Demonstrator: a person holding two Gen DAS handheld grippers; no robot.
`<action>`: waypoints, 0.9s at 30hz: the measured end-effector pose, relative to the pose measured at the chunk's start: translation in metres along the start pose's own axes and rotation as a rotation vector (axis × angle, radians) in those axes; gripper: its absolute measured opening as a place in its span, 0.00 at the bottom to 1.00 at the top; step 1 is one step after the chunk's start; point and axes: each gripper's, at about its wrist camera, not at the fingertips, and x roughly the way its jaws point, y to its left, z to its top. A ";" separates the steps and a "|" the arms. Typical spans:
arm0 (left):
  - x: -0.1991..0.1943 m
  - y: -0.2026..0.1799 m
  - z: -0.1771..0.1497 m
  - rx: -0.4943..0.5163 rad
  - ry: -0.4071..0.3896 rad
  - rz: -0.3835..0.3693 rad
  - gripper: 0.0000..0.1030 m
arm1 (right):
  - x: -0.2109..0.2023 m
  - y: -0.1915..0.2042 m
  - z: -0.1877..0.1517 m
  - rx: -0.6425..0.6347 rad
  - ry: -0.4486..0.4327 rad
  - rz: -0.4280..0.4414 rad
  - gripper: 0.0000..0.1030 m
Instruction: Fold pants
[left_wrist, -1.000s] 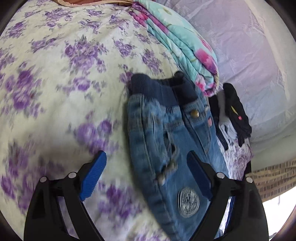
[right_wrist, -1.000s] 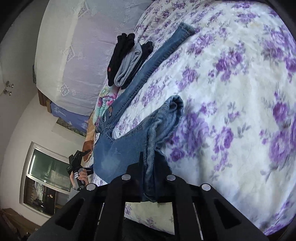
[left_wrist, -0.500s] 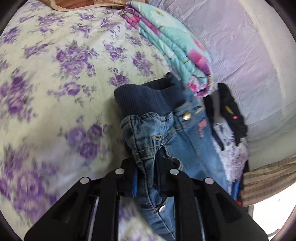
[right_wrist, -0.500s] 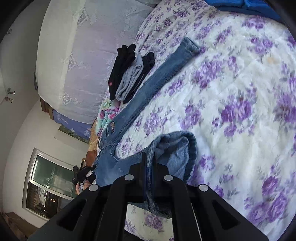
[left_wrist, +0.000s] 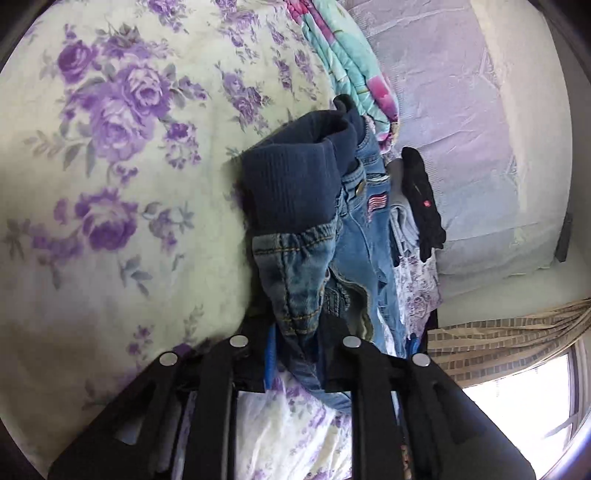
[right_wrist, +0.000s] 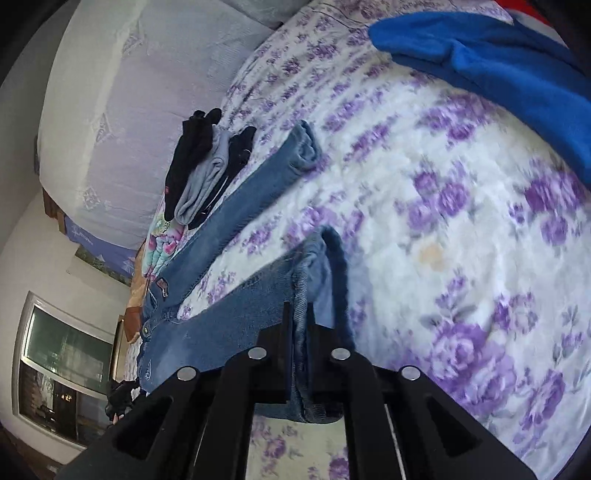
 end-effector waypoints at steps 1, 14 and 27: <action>-0.003 -0.004 0.000 0.019 -0.005 0.023 0.18 | -0.008 -0.004 -0.005 0.023 -0.021 0.010 0.15; -0.030 -0.086 -0.037 0.353 -0.088 0.117 0.50 | -0.015 0.004 -0.069 0.134 0.012 0.159 0.31; 0.006 -0.083 -0.040 0.318 -0.058 0.170 0.51 | -0.017 0.019 -0.044 0.113 -0.097 0.201 0.06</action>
